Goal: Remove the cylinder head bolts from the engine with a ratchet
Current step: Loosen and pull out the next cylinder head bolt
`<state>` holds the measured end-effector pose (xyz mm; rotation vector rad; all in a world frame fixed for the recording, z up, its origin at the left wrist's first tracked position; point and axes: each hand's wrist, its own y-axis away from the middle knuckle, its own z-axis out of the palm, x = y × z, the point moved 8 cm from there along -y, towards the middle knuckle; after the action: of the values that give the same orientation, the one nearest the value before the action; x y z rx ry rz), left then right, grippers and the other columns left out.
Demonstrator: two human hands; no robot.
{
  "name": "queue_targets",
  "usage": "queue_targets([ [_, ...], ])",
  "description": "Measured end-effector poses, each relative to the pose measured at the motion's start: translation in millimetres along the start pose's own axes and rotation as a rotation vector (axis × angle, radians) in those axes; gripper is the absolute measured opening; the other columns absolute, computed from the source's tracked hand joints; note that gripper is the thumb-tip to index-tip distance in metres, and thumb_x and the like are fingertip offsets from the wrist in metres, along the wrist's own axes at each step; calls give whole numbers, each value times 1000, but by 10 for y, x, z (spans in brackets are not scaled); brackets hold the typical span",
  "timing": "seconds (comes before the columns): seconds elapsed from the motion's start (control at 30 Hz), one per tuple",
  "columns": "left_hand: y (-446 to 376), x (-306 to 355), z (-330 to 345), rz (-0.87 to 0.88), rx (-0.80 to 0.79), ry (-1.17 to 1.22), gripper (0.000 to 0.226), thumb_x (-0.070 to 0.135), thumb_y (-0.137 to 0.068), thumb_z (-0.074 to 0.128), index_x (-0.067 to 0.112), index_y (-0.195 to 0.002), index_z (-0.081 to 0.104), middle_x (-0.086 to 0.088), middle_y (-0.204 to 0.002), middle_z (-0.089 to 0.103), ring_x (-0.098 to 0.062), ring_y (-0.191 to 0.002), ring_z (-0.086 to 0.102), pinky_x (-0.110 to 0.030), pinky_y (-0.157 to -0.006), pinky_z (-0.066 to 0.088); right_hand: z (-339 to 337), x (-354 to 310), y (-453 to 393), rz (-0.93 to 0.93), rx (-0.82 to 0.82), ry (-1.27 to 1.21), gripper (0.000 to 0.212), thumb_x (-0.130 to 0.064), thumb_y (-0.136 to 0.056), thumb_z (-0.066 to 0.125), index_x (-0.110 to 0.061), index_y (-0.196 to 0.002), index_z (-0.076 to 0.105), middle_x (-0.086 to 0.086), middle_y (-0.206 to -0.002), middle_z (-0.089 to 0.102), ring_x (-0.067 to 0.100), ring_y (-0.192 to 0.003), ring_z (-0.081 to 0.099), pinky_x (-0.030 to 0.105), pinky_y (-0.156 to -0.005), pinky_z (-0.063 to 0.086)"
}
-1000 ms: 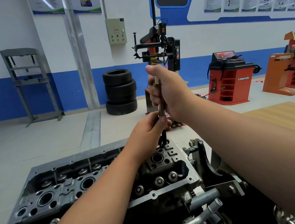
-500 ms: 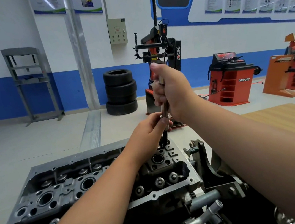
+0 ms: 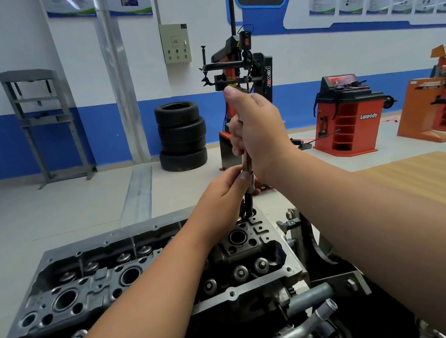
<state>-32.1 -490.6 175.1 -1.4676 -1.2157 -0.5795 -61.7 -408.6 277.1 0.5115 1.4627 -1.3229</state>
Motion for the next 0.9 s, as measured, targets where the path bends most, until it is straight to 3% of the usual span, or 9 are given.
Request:
queue_targets([
  [0.13, -43, 14, -64, 33, 113, -113, 15, 47, -102, 59, 35, -105, 67, 14, -90, 73, -3, -80, 67, -30, -76, 55, -117, -18, 9, -57, 173, 67, 36, -47, -96, 59, -14, -82, 57, -1, -64, 51, 16, -60, 47, 36, -62, 45],
  [0.23, -53, -8, -95, -2, 171, -72, 19, 50, -96, 68, 32, -97, 64, 11, -88, 73, 0, -66, 62, -14, -59, 46, -102, 10, -17, -20, 163, 83, 45, -54, -98, 51, -17, -77, 68, -6, -59, 55, 13, -62, 52, 35, -65, 47],
  [0.3, -48, -16, -82, 0, 146, -28, 16, 50, -98, 64, 35, -102, 65, 10, -91, 74, -7, -78, 68, -21, -69, 51, -41, 25, -33, -17, 109, 59, 48, -53, -101, 45, -16, -79, 68, -10, -53, 53, 12, -59, 51, 35, -67, 46],
  [0.37, -37, -9, -37, 12, 76, 17, 12, 45, -103, 56, 40, -109, 65, 16, -96, 74, -5, -90, 68, -27, -80, 50, 13, 49, -35, -12, 60, -9, 51, -52, -103, 40, -14, -79, 63, -7, -51, 48, 11, -50, 43, 31, -58, 41],
  [0.53, -29, 37, -22, 53, 36, -76, 16, 38, -107, 52, 36, -113, 67, 20, -89, 71, 4, -80, 63, -22, -75, 45, 30, 13, -9, -70, -1, -41, 47, -59, -100, 42, -19, -77, 37, -6, -51, 34, 12, -44, 26, 29, -44, 24],
  [0.63, -42, 33, -63, 36, 104, -100, 10, 46, -101, 62, 37, -103, 66, 17, -87, 73, 3, -74, 64, -18, -67, 43, -31, -64, 25, -172, 57, 19, 39, -46, -103, 47, -15, -79, 44, -2, -56, 43, 13, -46, 37, 31, -46, 35],
  [0.73, -48, 12, -88, 5, 164, -41, 24, 55, -89, 72, 34, -94, 63, 11, -85, 75, -9, -77, 70, -24, -66, 50, -63, -58, 14, -135, 84, 56, 44, -46, -104, 46, -13, -77, 57, -3, -60, 53, 12, -50, 48, 32, -52, 45],
  [0.83, -43, -9, -80, -6, 144, -6, 38, 64, -74, 71, 31, -93, 64, 4, -85, 75, -19, -82, 72, -32, -70, 57, -34, 11, -22, -1, 65, -6, 50, -44, -105, 40, -14, -72, 63, -3, -54, 52, 10, -45, 45, 24, -44, 40],
  [0.9, -36, 0, -19, 9, 74, 22, 28, 57, -83, 68, 37, -103, 67, 11, -92, 76, -11, -88, 73, -36, -79, 58, -10, 48, -31, 48, 56, -88, 52, -46, -104, 40, -15, -67, 59, -4, -49, 47, 10, -41, 39, 25, -44, 34],
])
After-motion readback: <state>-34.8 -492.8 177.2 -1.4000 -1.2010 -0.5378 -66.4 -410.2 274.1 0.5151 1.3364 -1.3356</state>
